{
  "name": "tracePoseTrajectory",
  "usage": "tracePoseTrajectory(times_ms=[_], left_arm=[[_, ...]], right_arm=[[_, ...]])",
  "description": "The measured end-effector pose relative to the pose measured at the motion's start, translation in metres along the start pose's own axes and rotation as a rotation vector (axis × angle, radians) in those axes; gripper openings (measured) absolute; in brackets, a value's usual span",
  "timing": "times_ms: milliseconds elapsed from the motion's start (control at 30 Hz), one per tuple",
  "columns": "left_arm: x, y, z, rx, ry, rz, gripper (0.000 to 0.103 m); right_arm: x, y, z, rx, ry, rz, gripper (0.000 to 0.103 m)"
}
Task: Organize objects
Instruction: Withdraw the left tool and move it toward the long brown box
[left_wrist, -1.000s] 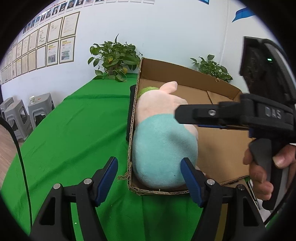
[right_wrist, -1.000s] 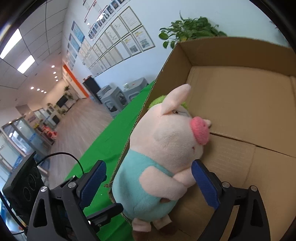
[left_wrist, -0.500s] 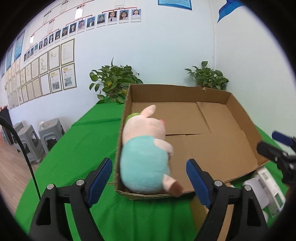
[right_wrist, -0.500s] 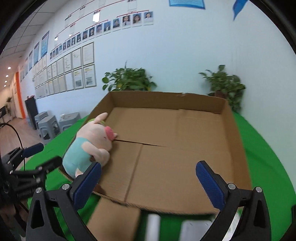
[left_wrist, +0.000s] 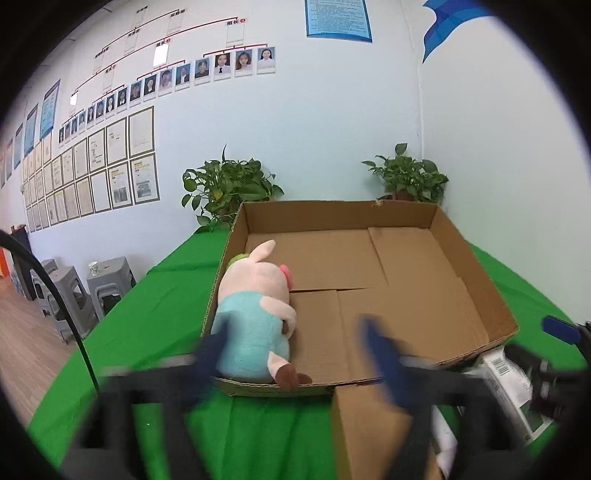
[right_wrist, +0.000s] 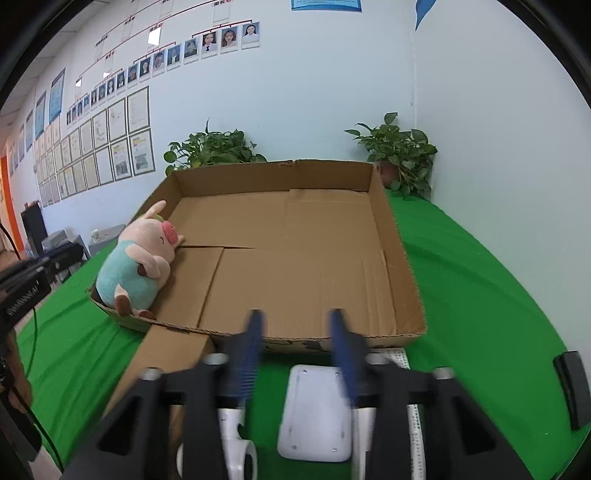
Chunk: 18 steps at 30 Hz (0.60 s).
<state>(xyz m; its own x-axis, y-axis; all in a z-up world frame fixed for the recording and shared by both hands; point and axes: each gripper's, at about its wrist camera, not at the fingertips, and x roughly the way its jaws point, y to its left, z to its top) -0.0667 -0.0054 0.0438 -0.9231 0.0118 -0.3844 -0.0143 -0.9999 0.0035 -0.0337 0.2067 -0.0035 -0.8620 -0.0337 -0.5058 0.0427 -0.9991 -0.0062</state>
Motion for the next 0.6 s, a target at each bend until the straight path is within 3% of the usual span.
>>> tracePoseTrajectory(times_ms=[33,67,333,600], left_arm=[[-0.004,0.0,0.0,-0.016,-0.02,-0.013,0.101],[-0.006,0.0,0.001,-0.022,-0.026,-0.023,0.101],[-0.006,-0.004,-0.002,-0.02,0.034,0.008,0.101],[-0.012,-0.01,-0.015,-0.022,0.073,-0.018,0.101]], right_arm=[[-0.005,-0.001,-0.001,0.0,-0.018,0.005,0.102],[-0.008,-0.002,-0.002,-0.001,-0.023,0.008,0.103],[-0.015,0.001,-0.011,-0.005,0.005,0.064,0.103],[-0.021,0.009,-0.022,-0.035,0.028,0.112,0.103]])
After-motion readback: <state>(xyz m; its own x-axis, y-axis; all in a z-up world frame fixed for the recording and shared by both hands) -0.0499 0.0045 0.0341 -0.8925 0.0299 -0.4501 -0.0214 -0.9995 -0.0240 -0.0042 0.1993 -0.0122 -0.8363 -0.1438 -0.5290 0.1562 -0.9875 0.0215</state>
